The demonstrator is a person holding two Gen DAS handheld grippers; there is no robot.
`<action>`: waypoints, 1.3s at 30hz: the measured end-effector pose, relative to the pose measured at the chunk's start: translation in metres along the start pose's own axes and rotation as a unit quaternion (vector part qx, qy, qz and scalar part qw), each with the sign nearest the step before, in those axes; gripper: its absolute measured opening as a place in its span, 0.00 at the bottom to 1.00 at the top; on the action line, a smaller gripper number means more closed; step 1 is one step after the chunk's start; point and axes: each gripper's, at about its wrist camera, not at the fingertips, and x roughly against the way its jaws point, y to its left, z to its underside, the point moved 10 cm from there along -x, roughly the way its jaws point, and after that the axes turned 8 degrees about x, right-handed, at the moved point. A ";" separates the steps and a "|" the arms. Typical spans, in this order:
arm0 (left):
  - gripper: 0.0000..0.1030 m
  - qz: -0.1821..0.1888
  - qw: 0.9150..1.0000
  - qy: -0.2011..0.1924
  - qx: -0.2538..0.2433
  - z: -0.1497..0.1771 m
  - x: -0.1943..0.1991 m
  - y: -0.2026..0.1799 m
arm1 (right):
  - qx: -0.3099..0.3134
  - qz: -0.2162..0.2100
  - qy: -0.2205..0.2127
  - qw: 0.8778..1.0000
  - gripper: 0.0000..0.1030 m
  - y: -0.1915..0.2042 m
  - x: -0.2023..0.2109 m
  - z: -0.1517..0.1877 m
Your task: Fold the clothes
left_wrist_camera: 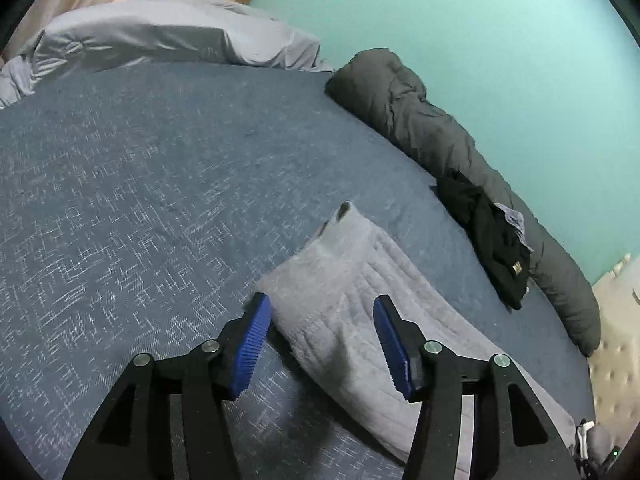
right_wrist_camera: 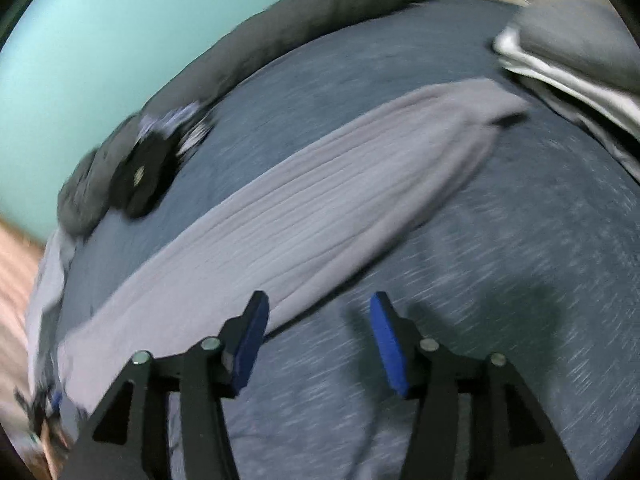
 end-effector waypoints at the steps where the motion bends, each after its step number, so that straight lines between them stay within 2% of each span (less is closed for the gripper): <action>1: 0.56 0.000 1.000 0.005 -0.004 0.004 -0.002 -0.004 | -0.015 0.004 0.001 1.000 0.60 -0.012 -0.002 -0.004; 7: 0.57 0.001 0.999 0.026 -0.025 0.026 -0.002 -0.014 | -0.067 0.012 -0.016 0.998 0.66 -0.061 -0.013 -0.030; 10: 0.57 0.002 0.999 0.031 -0.043 0.035 -0.006 -0.027 | -0.088 -0.011 -0.028 0.996 0.67 -0.070 -0.021 -0.038; 13: 0.57 0.002 0.998 0.034 -0.060 0.044 -0.007 -0.036 | -0.099 -0.023 -0.034 0.994 0.69 -0.074 -0.032 -0.045; 17: 0.57 -0.007 0.997 0.035 -0.075 0.051 -0.015 -0.043 | -0.110 -0.030 -0.021 0.993 0.69 -0.078 -0.053 -0.049; 22: 0.57 -0.009 0.996 0.035 -0.081 0.053 -0.019 -0.047 | -0.131 -0.047 -0.041 0.989 0.70 -0.088 -0.063 -0.065; 28: 0.57 -0.011 0.996 0.034 -0.085 0.055 -0.022 -0.050 | -0.110 -0.048 -0.040 0.992 0.69 -0.087 -0.075 -0.085; 29: 0.57 -0.011 0.996 0.034 -0.086 0.055 -0.022 -0.050 | -0.107 -0.050 -0.040 0.992 0.66 -0.085 -0.078 -0.088; 31: 0.57 -0.010 0.996 0.035 -0.087 0.056 -0.024 -0.050 | -0.087 -0.042 -0.040 0.995 0.38 -0.083 -0.080 -0.091; 32: 0.57 -0.009 0.996 0.036 -0.085 0.056 -0.024 -0.051 | -0.074 -0.032 -0.038 0.996 0.34 -0.082 -0.082 -0.092; 34: 0.57 -0.008 0.996 0.036 -0.085 0.056 -0.024 -0.052 | -0.057 -0.031 -0.050 0.997 0.18 -0.075 -0.069 -0.099; 39: 0.57 0.000 0.996 0.036 -0.083 0.057 -0.022 -0.056 | -0.017 -0.032 -0.084 0.996 0.12 -0.055 -0.034 -0.120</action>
